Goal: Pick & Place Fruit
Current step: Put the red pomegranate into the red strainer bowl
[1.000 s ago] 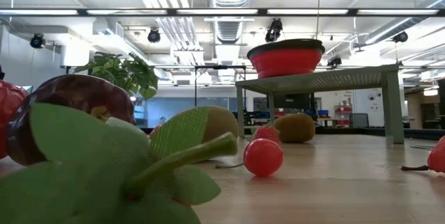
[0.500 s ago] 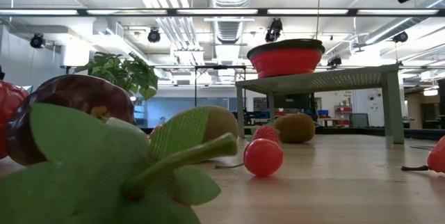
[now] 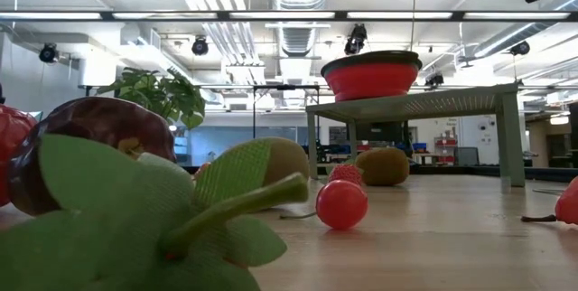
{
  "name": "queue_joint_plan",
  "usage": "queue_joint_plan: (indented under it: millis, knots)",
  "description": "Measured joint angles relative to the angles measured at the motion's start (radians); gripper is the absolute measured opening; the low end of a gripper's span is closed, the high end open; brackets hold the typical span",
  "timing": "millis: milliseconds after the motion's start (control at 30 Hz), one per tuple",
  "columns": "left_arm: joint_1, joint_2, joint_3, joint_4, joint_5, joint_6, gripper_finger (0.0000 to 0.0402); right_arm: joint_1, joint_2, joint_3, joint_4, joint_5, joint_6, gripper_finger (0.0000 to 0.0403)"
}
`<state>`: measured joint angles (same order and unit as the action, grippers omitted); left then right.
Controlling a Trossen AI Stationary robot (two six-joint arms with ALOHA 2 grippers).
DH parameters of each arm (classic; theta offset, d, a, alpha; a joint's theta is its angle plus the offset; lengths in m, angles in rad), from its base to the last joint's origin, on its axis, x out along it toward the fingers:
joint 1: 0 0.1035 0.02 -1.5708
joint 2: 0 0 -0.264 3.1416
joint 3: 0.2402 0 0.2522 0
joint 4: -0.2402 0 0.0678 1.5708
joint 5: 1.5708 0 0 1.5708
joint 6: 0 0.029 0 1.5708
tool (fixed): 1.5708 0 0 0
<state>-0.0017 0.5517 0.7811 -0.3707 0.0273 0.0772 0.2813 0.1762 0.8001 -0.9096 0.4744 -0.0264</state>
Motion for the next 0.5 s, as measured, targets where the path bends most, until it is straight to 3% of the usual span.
queue_joint_plan:
  millis: [267,500]
  knots:
    - [0.0,0.105,0.0,0.004,0.034,0.062,0.0196,0.0,0.002,0.0,0.0,0.0,0.0,0.0009]
    - [-0.016,0.126,0.0,-0.024,0.096,0.051,0.0206,0.0,0.002,0.0,0.0,0.0,0.0,0.0009]
